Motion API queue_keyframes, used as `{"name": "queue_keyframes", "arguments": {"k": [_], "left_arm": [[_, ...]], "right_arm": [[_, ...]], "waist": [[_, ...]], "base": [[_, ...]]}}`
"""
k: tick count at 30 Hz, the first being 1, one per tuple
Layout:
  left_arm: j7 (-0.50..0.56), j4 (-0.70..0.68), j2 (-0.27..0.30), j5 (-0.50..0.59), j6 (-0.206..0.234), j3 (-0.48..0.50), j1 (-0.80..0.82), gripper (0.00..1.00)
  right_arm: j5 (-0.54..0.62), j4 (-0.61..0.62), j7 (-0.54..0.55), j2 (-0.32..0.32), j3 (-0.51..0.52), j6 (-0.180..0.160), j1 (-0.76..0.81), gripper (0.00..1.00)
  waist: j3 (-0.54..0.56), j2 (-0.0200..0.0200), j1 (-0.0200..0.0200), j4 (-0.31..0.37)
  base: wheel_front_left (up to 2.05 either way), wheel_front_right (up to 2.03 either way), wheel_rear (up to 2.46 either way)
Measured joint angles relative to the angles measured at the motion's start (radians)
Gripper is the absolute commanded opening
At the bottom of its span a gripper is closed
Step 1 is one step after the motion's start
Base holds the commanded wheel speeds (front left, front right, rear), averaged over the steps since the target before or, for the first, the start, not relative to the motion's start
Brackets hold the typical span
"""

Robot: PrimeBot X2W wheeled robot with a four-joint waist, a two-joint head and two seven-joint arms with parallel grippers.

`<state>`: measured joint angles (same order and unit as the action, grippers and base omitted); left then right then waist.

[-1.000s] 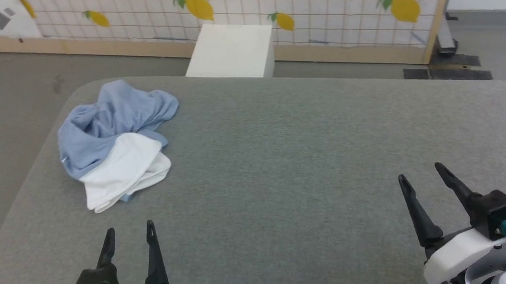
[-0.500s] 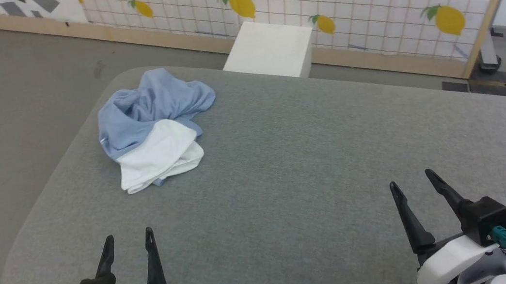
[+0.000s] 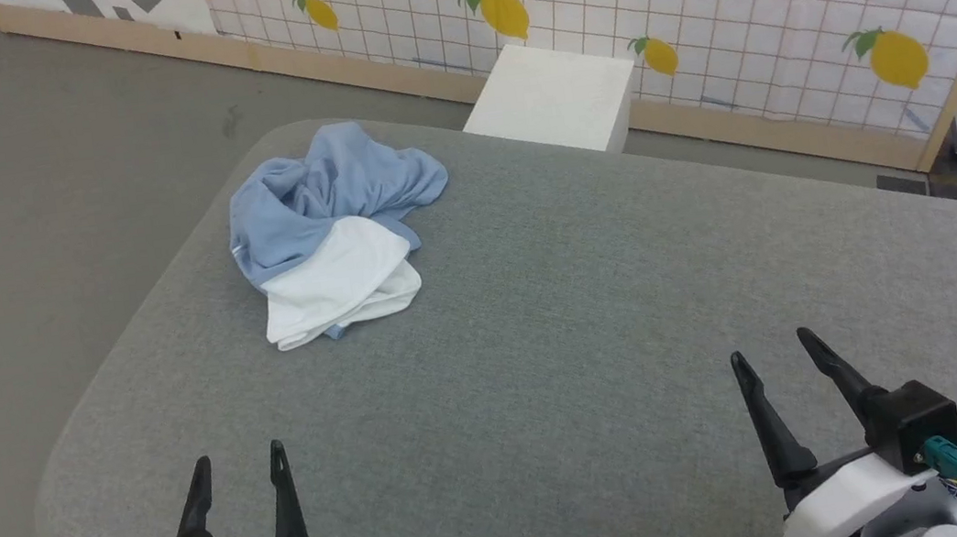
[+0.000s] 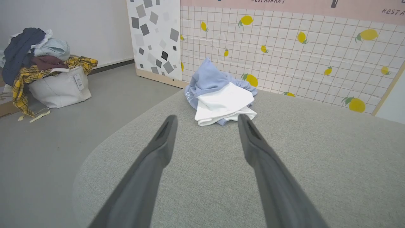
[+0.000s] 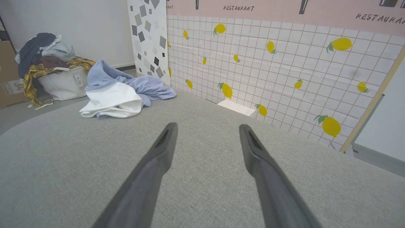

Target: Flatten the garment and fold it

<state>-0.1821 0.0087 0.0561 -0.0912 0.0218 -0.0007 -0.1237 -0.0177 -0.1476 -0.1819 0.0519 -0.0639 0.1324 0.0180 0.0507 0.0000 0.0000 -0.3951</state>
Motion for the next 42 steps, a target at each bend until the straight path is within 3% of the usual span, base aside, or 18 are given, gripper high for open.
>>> {"name": "queue_keyframes", "arguments": {"k": [42], "left_arm": [[-0.071, 0.011, 0.000, -0.069, 0.015, -0.010, -0.030, 1.00]], "right_arm": [[0.001, -0.045, -0.074, -0.001, -0.021, 0.000, -0.016, 1.00]], "waist": [[-0.014, 0.0000, 0.0000, -0.137]], "base": [[0.00, 0.00, 0.00]]}}
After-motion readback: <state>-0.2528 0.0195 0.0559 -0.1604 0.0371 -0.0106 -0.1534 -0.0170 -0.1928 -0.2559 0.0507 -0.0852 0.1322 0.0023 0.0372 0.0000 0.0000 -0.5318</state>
